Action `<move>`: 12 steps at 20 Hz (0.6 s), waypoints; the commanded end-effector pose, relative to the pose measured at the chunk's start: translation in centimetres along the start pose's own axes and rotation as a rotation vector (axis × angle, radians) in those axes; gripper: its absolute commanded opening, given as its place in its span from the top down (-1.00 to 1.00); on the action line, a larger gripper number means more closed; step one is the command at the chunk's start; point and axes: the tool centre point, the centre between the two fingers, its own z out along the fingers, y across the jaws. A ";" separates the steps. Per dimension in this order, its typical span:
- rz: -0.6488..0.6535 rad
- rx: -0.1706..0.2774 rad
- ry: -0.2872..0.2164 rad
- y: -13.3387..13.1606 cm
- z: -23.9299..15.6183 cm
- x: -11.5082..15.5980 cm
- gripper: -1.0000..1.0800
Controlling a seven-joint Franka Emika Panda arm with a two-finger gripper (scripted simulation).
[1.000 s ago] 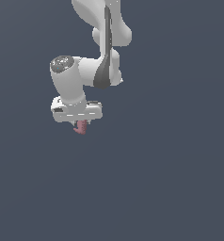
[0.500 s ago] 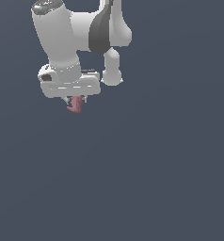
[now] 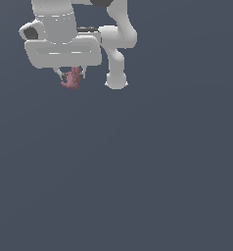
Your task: Pick up the object and move it to a goal position.
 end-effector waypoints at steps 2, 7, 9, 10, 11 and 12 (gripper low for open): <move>0.000 0.000 -0.001 -0.1 -3.6 -0.6 1.00; 0.000 0.000 -0.001 -0.1 -7.7 -1.2 1.00; 0.000 0.000 -0.001 0.0 -8.9 -1.3 1.00; -0.001 0.000 -0.001 -0.1 -9.5 -1.4 1.00; -0.001 0.000 -0.001 -0.1 -9.9 -1.4 1.00; -0.001 0.000 -0.001 -0.1 -10.4 -1.5 1.00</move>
